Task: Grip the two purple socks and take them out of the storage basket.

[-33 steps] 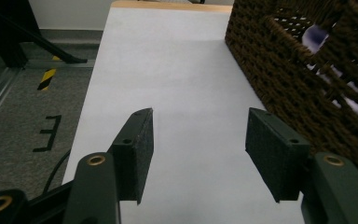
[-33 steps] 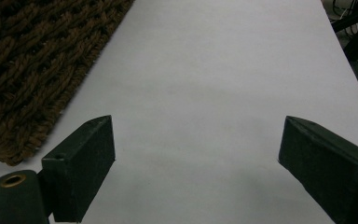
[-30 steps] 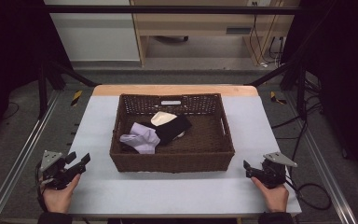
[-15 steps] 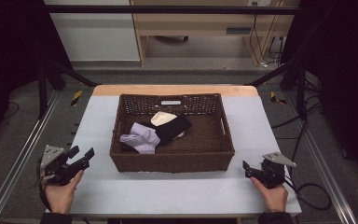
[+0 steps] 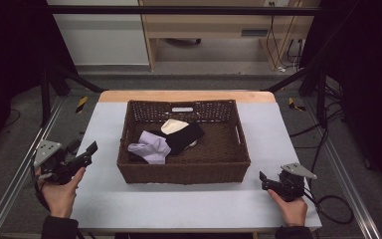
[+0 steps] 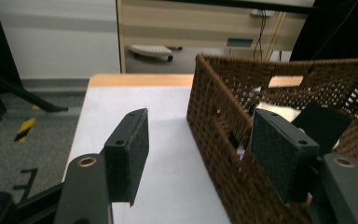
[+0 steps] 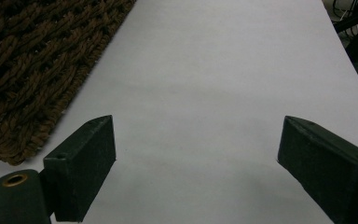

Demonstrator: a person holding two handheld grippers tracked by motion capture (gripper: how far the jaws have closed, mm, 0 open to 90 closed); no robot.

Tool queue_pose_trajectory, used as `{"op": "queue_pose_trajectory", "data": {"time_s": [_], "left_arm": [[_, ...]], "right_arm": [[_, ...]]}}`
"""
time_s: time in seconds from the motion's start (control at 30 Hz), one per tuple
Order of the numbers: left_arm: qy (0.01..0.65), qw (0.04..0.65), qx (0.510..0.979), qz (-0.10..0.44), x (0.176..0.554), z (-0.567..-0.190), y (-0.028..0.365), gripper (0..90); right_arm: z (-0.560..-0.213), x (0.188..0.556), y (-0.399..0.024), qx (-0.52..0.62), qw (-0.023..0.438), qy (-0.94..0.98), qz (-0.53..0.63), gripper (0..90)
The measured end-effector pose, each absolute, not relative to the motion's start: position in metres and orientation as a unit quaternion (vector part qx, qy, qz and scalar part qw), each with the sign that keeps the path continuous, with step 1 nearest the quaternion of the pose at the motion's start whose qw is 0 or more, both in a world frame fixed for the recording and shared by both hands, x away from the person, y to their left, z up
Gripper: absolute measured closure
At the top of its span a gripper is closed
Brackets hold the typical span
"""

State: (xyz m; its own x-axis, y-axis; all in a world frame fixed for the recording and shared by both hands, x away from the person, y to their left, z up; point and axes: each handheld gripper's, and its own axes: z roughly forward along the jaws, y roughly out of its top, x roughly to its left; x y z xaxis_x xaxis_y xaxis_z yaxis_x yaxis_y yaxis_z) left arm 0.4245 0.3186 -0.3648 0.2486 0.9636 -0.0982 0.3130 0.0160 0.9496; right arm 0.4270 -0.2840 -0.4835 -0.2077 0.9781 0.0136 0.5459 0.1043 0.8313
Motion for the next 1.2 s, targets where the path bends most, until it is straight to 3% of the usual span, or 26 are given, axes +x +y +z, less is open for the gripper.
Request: {"op": "queue_pose_trajectory", "data": {"time_s": [0.63,1.2], "left_arm": [[0.458,0.506,0.656,0.323,0.457,-0.321,0.252,40.9],[0.441,0.488,0.690,0.303,0.497,-0.328,0.199,42.9]], "right_arm": [[-0.485,0.430,-0.283,0.558,0.291,0.685,0.367,11.5],[-0.485,0.431,-0.284,0.557,0.291,0.685,0.368,11.3]]}}
